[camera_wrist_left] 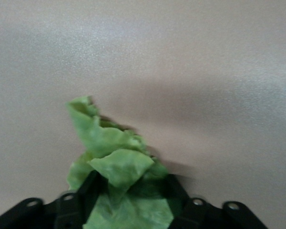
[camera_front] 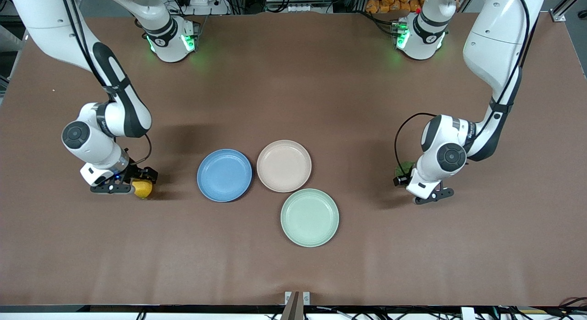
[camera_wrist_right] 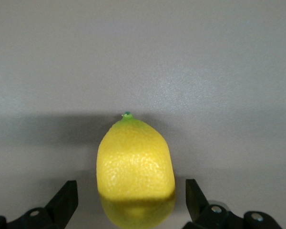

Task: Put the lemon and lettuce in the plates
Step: 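Grasp the lettuce with the left gripper while the right gripper grasps the lemon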

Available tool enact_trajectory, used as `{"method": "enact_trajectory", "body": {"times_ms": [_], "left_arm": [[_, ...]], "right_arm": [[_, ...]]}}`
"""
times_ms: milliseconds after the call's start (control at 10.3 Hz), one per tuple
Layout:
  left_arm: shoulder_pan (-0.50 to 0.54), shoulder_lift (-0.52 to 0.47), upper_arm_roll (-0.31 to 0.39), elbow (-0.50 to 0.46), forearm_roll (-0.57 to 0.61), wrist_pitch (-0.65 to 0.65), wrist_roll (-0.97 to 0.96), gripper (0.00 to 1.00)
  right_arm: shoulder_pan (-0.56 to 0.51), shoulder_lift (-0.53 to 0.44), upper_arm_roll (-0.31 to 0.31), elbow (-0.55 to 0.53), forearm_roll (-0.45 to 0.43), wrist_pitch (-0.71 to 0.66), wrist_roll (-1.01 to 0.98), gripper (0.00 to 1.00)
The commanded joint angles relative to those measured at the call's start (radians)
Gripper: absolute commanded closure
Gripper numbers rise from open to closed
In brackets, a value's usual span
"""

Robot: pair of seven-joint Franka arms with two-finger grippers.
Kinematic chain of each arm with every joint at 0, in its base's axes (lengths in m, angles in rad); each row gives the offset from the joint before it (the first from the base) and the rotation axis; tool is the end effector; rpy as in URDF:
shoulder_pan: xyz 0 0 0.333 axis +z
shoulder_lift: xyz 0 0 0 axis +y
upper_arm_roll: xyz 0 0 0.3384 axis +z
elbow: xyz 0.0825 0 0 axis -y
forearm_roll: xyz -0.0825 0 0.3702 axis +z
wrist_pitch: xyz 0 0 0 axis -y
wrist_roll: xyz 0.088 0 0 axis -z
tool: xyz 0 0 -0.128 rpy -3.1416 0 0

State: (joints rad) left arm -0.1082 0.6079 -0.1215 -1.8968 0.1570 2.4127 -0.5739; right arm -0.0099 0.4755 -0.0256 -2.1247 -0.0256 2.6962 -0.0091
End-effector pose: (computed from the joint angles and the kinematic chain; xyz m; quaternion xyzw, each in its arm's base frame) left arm 0.6091 -0.1362 0.1820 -0.9918 -0.1201 0.0331 0.0299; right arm 0.5893 -0.0202 0.2024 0.9988 -0.0002 0.0477 0.0129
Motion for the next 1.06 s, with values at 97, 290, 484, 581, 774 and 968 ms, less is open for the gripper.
{"method": "enact_trajectory", "body": {"times_ms": [97,290,484,581,774,968], "left_arm": [[-0.001,-0.010,0.005,-0.002,0.009,0.002,-0.033,1.00],[-0.004,-0.048,-0.018,-0.001,0.009,-0.010,-0.056,1.00],[-0.008,-0.097,-0.029,-0.001,0.012,-0.072,-0.077,1.00],[-0.008,-0.123,-0.038,-0.001,0.012,-0.084,-0.078,1.00],[-0.010,-0.172,-0.072,0.001,0.012,-0.121,-0.102,1.00],[-0.011,-0.186,-0.108,0.016,0.012,-0.130,-0.151,1.00]], "right_arm": [[-0.007,0.046,0.004,0.005,-0.005,0.050,-0.008,0.00],[-0.005,0.067,0.004,0.006,-0.007,0.069,-0.008,0.00],[-0.007,0.077,0.004,0.012,-0.007,0.070,-0.008,0.00],[-0.007,0.078,0.004,0.014,-0.007,0.070,-0.008,0.00],[-0.007,0.080,0.004,0.017,-0.007,0.070,-0.008,0.00],[-0.007,0.080,0.004,0.019,-0.007,0.070,-0.009,0.13]]}}
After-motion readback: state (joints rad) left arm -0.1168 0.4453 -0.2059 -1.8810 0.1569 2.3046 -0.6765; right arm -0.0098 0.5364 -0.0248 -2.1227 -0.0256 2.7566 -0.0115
